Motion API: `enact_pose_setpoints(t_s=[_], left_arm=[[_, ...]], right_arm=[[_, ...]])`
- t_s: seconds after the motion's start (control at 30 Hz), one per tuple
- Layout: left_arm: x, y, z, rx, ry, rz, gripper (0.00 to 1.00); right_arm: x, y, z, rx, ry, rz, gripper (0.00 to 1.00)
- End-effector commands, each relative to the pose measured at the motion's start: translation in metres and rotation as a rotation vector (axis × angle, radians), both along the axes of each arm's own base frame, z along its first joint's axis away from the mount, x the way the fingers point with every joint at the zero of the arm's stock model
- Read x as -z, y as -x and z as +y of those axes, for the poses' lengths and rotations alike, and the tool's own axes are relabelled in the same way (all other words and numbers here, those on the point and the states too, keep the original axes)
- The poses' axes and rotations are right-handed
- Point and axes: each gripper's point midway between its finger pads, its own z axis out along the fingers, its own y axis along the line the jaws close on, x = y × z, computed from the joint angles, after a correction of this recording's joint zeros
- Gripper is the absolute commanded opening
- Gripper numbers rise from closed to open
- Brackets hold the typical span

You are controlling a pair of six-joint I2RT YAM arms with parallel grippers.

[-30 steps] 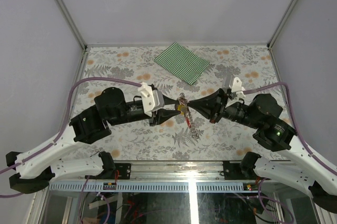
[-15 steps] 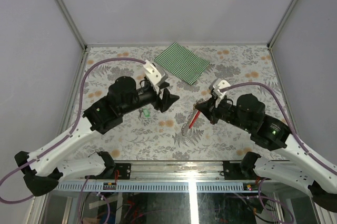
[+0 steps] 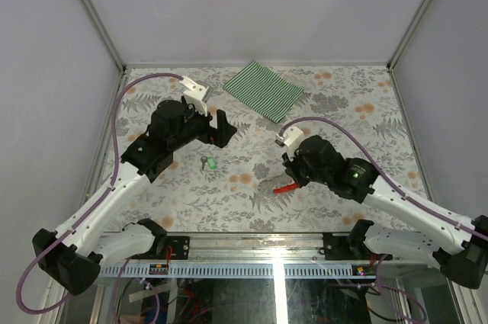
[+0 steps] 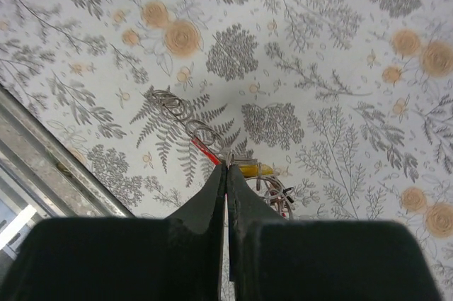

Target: Put the keys on the keyring

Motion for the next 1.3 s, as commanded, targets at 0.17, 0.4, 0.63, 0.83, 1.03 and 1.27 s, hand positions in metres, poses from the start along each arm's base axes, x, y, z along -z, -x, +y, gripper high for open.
enact_pose_setpoints(t_s=[0.17, 0.4, 0.63, 0.83, 1.03, 1.27], left_arm=[[0.007, -0.015, 0.022, -0.081, 0.075, 0.04, 0.99], [0.018, -0.015, 0.029, -0.107, 0.061, 0.069, 1.0], [0.031, -0.019, 0.036, -0.146, 0.041, 0.109, 1.0], [0.045, -0.023, 0.045, -0.198, 0.026, 0.147, 1.0], [0.056, -0.03, 0.059, -0.275, 0.035, 0.187, 1.0], [0.061, -0.038, 0.077, -0.398, 0.03, 0.232, 1.0]], right_arm=[[0.042, -0.007, 0.007, 0.043, 0.091, 0.099, 0.0], [0.063, -0.032, 0.016, 0.077, 0.1, 0.122, 0.0], [0.076, -0.07, 0.028, 0.113, 0.025, 0.144, 0.05], [0.089, -0.083, 0.044, 0.099, -0.018, 0.185, 0.16], [0.072, -0.092, 0.042, 0.136, -0.095, 0.147, 0.36], [0.015, -0.094, 0.025, 0.239, -0.266, 0.034, 0.72]])
